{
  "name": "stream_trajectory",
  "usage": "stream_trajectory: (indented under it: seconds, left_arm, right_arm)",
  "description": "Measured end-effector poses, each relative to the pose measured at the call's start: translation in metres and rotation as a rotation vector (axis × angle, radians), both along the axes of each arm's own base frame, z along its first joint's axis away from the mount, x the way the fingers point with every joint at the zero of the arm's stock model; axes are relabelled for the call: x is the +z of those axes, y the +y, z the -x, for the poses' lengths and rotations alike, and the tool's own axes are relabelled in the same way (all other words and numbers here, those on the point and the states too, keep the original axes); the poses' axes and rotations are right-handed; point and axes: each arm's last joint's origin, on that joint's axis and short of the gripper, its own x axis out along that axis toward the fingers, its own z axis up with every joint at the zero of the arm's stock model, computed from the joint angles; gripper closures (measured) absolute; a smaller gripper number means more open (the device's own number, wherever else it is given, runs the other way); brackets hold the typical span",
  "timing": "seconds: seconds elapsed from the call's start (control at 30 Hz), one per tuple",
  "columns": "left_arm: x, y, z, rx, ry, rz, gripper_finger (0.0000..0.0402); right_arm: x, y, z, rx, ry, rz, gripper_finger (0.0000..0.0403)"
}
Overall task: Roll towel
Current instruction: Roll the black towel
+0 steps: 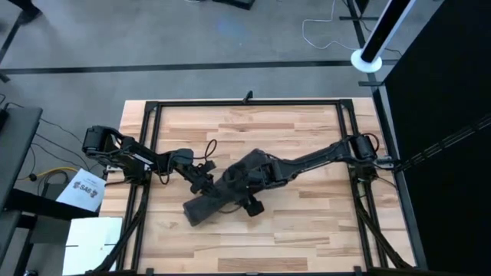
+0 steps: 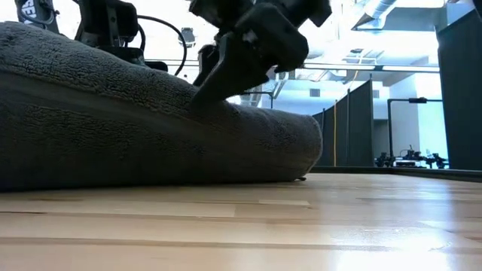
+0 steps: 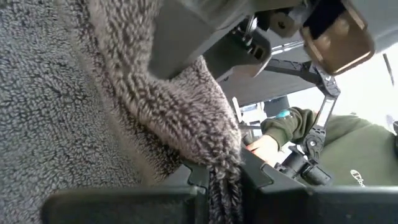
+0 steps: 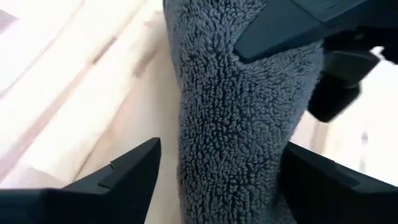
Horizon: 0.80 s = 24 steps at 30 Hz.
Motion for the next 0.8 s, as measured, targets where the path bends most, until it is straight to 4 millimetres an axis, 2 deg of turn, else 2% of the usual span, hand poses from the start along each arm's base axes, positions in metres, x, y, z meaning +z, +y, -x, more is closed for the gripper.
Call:
stream_trajectory:
  seconds: [0.1,0.17,0.37,0.4,0.57,0.67,0.8]
  left_arm:
    - [0.000,0.000,0.000,0.003,0.003,-0.002,0.0384]
    - [-0.001,0.000,0.000,0.002,0.007,-0.003,0.0384]
    - [-0.006,-0.003,0.002,-0.068,0.020,-0.060,0.0376]
    - [-0.008,-0.003,0.003,-0.087,0.035,-0.067,0.0365]
    - [-0.026,-0.007,0.014,-0.248,0.201,-0.063,0.0317]
    - [-0.033,-0.007,0.018,-0.293,0.322,-0.074,0.0311]
    - [-0.035,-0.008,0.017,-0.354,0.450,-0.136,0.0319]
  right_arm:
    - [-0.010,-0.005,-0.002,0.039,0.039,-0.046,0.0154]
    - [-0.014,-0.007,-0.004,0.064,0.053,-0.083,0.0190]
    - [-0.017,-0.021,-0.006,0.077,0.085,-0.196,0.0362]
    - [-0.018,-0.023,-0.005,0.081,0.100,-0.217,0.0376]
    - [-0.030,-0.021,0.002,0.073,0.219,-0.241,0.0375]
    - [-0.031,-0.020,0.004,0.087,0.237,-0.231,0.0375]
    - [-0.031,-0.032,0.004,0.128,0.241,-0.255,0.0375]
